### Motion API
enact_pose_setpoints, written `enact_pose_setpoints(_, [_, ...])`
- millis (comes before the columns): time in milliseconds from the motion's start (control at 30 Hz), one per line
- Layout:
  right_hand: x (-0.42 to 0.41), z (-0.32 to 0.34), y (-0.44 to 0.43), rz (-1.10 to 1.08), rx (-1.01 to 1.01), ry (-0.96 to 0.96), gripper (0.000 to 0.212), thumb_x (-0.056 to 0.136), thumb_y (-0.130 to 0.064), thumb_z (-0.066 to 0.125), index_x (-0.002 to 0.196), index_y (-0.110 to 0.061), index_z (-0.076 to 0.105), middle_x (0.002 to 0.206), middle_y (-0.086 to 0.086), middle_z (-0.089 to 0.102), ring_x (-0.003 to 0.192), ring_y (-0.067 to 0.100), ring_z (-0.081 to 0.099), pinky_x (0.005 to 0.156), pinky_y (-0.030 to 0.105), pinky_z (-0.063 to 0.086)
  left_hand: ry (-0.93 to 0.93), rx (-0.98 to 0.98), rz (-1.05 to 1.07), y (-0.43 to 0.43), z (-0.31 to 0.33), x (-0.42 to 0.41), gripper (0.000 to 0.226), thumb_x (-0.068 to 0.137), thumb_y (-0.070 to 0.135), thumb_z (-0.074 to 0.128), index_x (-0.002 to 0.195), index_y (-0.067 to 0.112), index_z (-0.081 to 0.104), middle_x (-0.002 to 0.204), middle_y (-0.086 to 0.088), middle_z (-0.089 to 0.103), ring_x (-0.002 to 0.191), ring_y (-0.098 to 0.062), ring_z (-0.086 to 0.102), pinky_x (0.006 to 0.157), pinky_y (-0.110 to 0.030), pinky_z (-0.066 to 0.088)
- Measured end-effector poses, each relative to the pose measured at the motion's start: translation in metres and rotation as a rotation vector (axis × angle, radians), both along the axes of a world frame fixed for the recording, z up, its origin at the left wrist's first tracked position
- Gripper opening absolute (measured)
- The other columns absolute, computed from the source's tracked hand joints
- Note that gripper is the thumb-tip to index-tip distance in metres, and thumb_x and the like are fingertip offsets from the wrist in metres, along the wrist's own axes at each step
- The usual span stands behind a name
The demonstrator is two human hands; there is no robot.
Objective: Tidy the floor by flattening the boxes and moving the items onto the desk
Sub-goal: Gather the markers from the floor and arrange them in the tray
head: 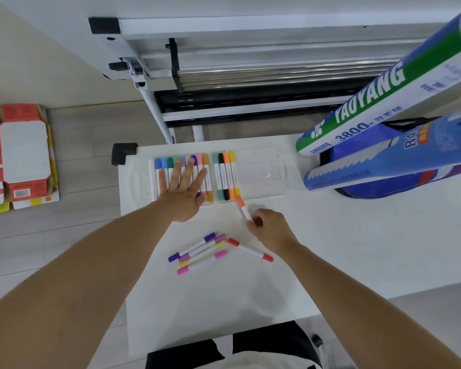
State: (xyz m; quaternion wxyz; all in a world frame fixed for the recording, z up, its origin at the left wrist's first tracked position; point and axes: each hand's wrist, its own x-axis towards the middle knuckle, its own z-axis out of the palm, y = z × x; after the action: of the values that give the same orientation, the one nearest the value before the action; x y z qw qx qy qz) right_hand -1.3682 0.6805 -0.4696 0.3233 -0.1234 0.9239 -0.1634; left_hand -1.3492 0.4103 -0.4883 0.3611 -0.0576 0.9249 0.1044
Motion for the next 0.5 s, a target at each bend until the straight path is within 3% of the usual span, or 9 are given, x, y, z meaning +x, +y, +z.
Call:
enact_pose_setpoints(100, [-0.012, 0.015, -0.015, -0.155, -0.173, -0.048, 0.025, 0.09, -0.032, 0.057, 0.075, -0.013, 0.059, 0.069, 0.002, 0.064, 0.067, 0.016, 0.062, 0.065, 0.026, 0.05, -0.009, -0.004, -0.006, 0.0, 0.001, 0.0, 0.071, 0.102, 0.06, 0.011, 0.142, 0.036, -0.042, 0.143, 0.001, -0.058, 0.134, -0.029, -0.051, 0.113, -0.064, -0.019])
enact_pose_setpoints(267, [-0.046, 0.025, -0.044, -0.287, -0.264, -0.101, 0.021, 0.095, -0.024, 0.049, 0.082, -0.012, 0.059, 0.073, -0.001, 0.064, 0.065, 0.008, 0.058, 0.059, 0.018, 0.041, -0.02, -0.004, -0.011, -0.001, 0.001, -0.001, 0.07, 0.101, 0.061, 0.009, 0.143, 0.037, -0.04, 0.143, 0.002, -0.058, 0.133, -0.027, -0.052, 0.112, -0.064, -0.019])
enact_pose_setpoints(500, [-0.084, 0.004, -0.065, -0.225, -0.129, -0.099, 0.027, 0.1, -0.026, 0.042, 0.098, -0.01, 0.064, 0.092, 0.001, 0.064, 0.082, 0.016, 0.062, 0.059, 0.019, 0.044, -0.028, 0.006, -0.032, -0.001, 0.003, -0.001, 0.07, 0.101, 0.061, 0.01, 0.144, 0.037, -0.04, 0.143, 0.003, -0.058, 0.133, -0.027, -0.052, 0.112, -0.064, -0.02])
